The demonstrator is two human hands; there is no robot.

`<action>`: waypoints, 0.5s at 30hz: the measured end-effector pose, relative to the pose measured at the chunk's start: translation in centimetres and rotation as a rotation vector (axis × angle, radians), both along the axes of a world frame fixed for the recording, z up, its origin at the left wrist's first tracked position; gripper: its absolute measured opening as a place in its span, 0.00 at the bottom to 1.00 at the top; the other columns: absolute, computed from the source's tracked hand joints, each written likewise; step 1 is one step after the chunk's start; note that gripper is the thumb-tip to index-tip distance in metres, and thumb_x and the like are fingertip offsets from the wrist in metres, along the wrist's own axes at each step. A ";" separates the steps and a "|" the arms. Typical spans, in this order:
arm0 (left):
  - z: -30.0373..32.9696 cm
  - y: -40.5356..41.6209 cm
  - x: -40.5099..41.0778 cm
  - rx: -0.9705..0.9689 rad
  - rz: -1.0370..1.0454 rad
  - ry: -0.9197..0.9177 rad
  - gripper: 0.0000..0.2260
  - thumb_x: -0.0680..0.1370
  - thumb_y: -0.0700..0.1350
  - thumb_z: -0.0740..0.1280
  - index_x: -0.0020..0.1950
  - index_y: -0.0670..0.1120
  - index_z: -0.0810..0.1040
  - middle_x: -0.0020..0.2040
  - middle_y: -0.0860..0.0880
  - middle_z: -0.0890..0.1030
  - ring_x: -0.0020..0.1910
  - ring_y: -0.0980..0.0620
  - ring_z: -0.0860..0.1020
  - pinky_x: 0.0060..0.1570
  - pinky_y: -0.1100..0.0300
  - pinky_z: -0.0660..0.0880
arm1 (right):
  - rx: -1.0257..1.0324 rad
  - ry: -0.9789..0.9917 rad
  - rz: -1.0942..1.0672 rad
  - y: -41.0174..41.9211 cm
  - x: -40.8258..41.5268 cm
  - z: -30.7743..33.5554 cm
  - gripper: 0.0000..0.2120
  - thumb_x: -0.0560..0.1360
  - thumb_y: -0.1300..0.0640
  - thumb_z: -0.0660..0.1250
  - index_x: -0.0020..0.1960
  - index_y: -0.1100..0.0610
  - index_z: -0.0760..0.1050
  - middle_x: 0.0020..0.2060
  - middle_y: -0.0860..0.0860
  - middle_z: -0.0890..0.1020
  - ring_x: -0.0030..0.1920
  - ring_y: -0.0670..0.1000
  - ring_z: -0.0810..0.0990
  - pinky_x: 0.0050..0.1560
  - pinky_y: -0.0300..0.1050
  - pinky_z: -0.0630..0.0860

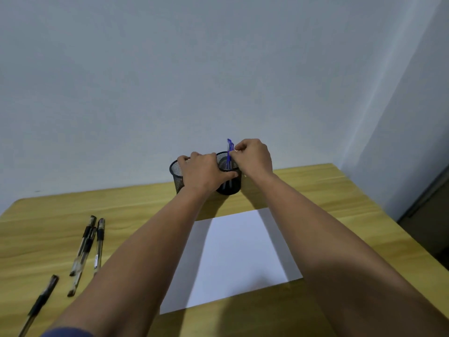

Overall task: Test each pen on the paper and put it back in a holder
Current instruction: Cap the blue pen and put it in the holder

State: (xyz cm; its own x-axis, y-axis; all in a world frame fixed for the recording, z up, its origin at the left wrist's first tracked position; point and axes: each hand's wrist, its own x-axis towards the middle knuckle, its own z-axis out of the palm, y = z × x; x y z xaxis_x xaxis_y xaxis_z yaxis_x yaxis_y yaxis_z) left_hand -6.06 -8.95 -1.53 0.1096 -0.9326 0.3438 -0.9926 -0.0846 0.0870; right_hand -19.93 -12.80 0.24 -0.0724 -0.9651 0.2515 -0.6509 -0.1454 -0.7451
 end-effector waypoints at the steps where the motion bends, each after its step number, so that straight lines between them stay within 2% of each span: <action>1: 0.1 0.1 0.0 -0.002 -0.004 -0.007 0.32 0.65 0.79 0.60 0.47 0.52 0.78 0.41 0.52 0.81 0.54 0.46 0.76 0.54 0.45 0.63 | -0.005 0.003 -0.007 0.2 -0.1 0.0 0.06 0.76 0.51 0.73 0.51 0.51 0.86 0.50 0.50 0.89 0.52 0.55 0.86 0.53 0.49 0.83; 5: 1.0 1.2 0.3 -0.009 -0.024 -0.018 0.33 0.66 0.79 0.62 0.50 0.50 0.73 0.48 0.50 0.83 0.57 0.44 0.76 0.55 0.44 0.66 | -0.023 0.007 -0.026 1.1 -0.3 0.8 0.10 0.77 0.52 0.72 0.56 0.52 0.86 0.54 0.52 0.88 0.56 0.57 0.85 0.55 0.49 0.82; 8: 2.4 3.0 1.5 -0.037 -0.028 0.037 0.35 0.68 0.79 0.58 0.55 0.49 0.74 0.53 0.49 0.82 0.60 0.43 0.75 0.55 0.44 0.69 | -0.039 -0.010 -0.032 2.4 -0.1 2.3 0.10 0.77 0.53 0.71 0.56 0.52 0.86 0.54 0.51 0.88 0.55 0.57 0.85 0.55 0.48 0.81; 11: 4.3 5.7 3.9 -0.072 -0.016 0.086 0.33 0.75 0.74 0.55 0.63 0.48 0.77 0.60 0.48 0.81 0.63 0.42 0.74 0.56 0.45 0.69 | -0.058 0.018 0.006 4.6 0.8 3.9 0.10 0.76 0.54 0.70 0.56 0.52 0.86 0.53 0.51 0.88 0.54 0.56 0.85 0.55 0.49 0.81; 15: 5.5 9.9 8.8 -0.059 0.023 0.142 0.28 0.79 0.67 0.58 0.71 0.50 0.75 0.67 0.48 0.78 0.67 0.42 0.72 0.61 0.45 0.70 | -0.068 0.061 0.099 8.1 3.6 4.9 0.09 0.77 0.55 0.69 0.54 0.52 0.86 0.50 0.50 0.88 0.52 0.55 0.85 0.52 0.48 0.81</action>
State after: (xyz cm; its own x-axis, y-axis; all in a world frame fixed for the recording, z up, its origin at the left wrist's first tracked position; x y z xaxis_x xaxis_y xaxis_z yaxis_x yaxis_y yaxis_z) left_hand 2.69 0.98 4.01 0.1819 -0.9078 0.3778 -0.9678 -0.0974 0.2320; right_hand -16.37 -4.65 5.15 0.0402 -0.9474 0.3176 -0.6746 -0.2602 -0.6908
